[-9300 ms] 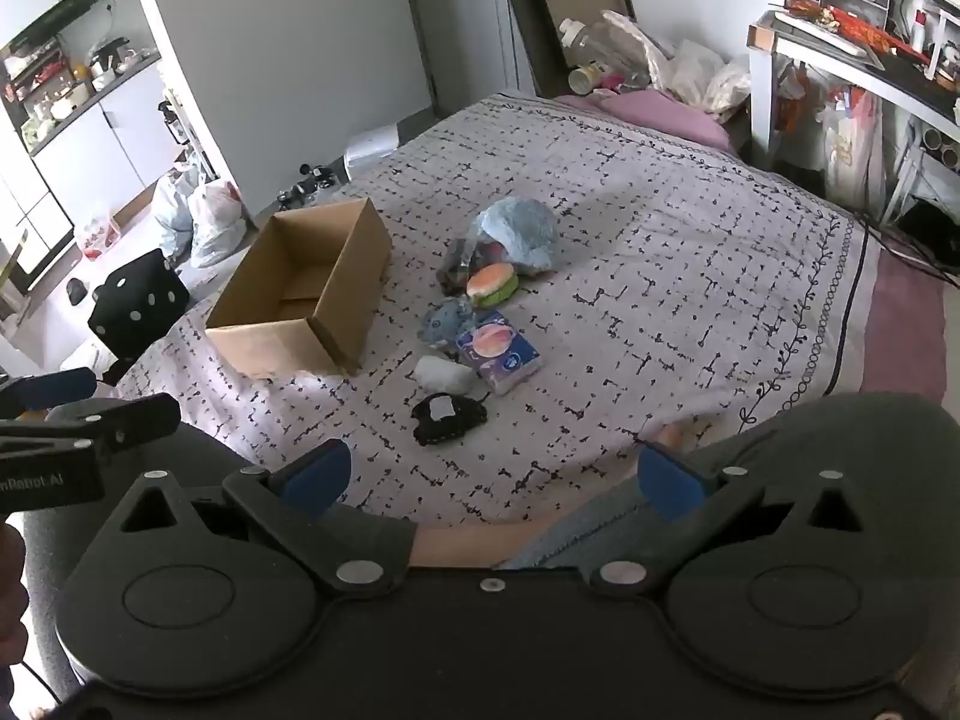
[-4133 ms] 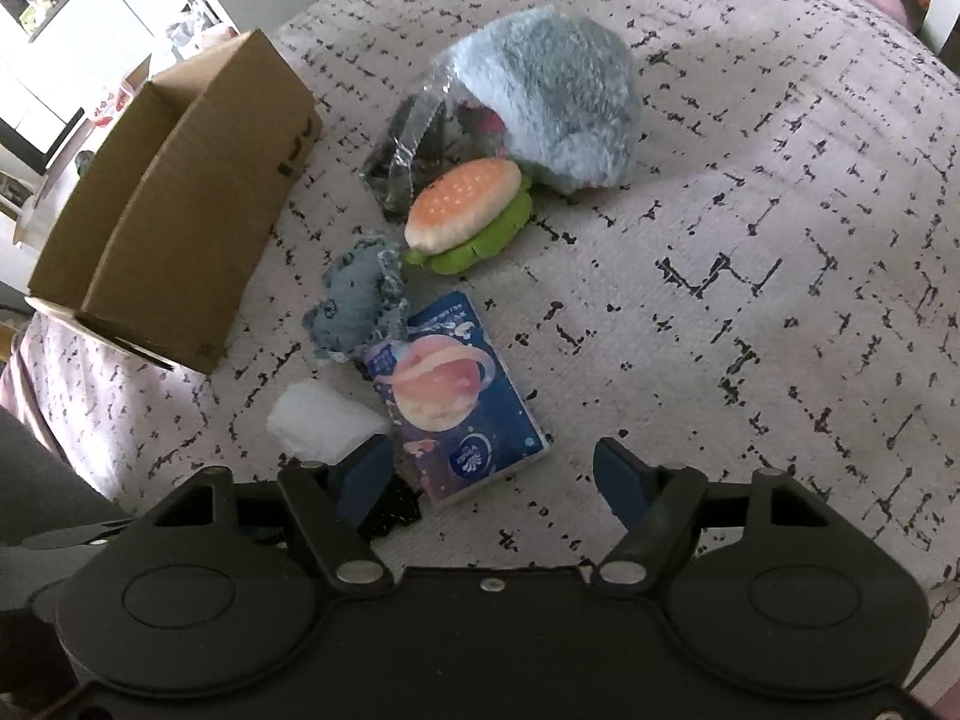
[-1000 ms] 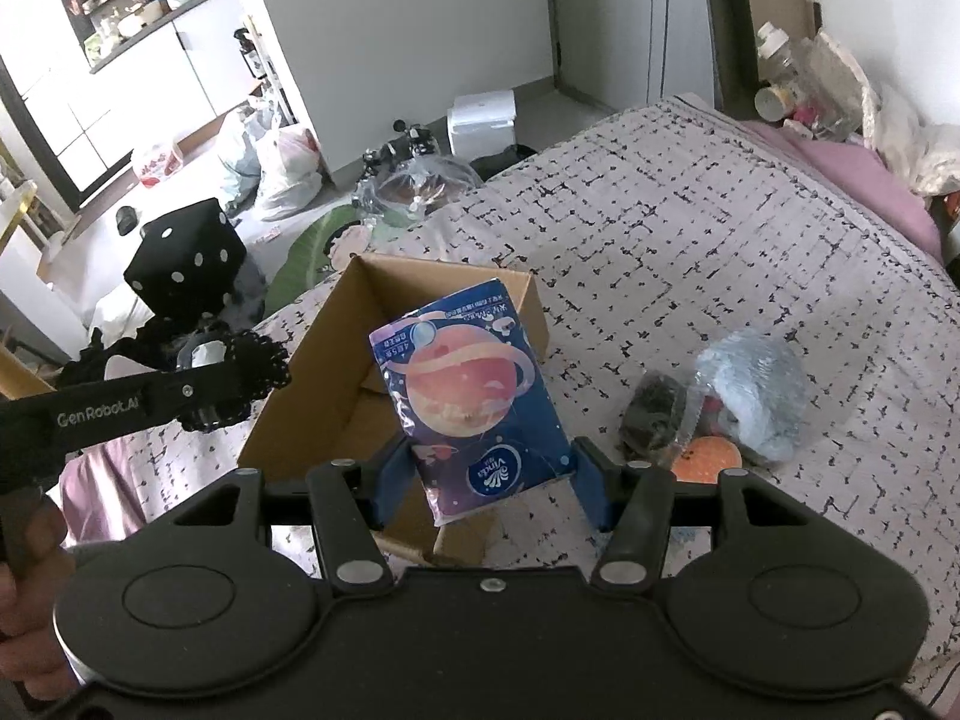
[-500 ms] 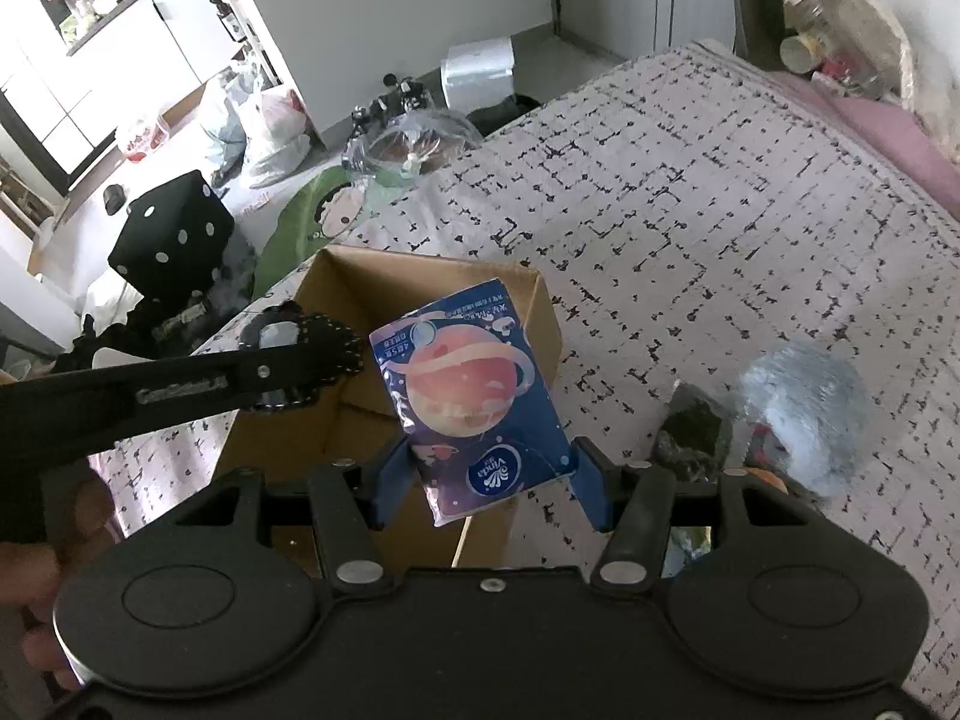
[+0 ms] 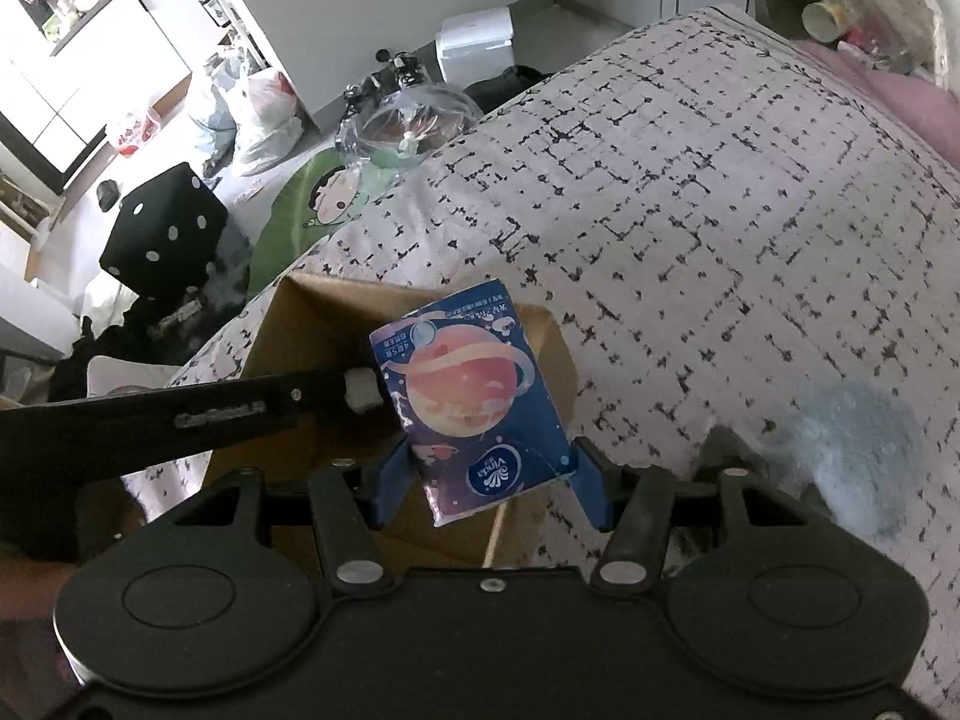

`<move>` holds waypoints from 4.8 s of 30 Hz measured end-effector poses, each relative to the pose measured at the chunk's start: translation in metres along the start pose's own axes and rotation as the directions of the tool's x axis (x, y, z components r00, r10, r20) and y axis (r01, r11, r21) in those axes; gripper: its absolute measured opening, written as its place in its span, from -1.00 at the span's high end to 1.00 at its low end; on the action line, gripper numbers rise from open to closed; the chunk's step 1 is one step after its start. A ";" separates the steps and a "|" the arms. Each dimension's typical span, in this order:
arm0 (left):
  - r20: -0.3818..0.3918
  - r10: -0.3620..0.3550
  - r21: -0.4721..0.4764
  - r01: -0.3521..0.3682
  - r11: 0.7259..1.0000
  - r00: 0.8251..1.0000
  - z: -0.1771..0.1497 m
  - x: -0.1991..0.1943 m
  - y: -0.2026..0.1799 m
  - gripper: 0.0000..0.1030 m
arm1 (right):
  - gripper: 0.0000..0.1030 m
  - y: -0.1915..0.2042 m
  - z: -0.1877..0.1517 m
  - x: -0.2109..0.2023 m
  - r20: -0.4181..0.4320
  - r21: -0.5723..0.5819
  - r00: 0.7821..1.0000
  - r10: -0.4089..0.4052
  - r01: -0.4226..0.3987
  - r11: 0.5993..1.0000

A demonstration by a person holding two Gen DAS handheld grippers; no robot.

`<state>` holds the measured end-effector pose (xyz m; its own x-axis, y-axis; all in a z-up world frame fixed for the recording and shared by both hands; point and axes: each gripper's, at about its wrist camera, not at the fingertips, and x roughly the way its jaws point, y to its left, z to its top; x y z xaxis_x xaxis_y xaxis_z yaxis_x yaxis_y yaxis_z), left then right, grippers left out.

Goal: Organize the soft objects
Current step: 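Open the left tool dropping the socks while the right tool drops the tissue pack into the box, then move both tools back toward the remaining items on the bed, then grasp the white cloth with the left tool while the right tool grasps the grey-blue plush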

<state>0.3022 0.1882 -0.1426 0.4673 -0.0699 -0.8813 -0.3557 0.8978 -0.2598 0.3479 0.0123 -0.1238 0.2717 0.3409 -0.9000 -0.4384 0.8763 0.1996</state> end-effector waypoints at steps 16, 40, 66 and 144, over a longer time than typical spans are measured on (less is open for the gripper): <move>0.082 0.036 -0.049 -0.032 0.998 0.996 0.011 -0.059 0.014 -0.36 | -0.16 0.018 0.014 0.001 -0.008 -0.037 0.999 0.046 -0.046 0.998; 0.196 0.097 -0.048 -0.089 0.995 0.976 -0.043 -0.135 -0.001 -0.99 | -0.99 -0.050 -0.049 -0.105 0.172 0.079 0.985 0.013 -0.027 0.997; 0.228 0.096 0.104 -0.123 0.987 0.969 -0.144 -0.175 -0.086 -0.99 | -1.00 -0.118 -0.148 -0.168 0.320 0.132 0.947 -0.016 -0.028 0.991; -0.152 0.070 -0.142 -0.092 0.986 0.986 -0.204 0.027 -0.133 -0.14 | -0.49 -0.161 -0.141 -0.032 0.071 0.168 0.986 0.151 -0.161 0.973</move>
<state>0.1966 -0.0217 -0.2125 0.3132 -0.0721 -0.9470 -0.5086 0.8293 -0.2314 0.2889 -0.1876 -0.1823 0.2623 0.4923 -0.8300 -0.3263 0.8547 0.4038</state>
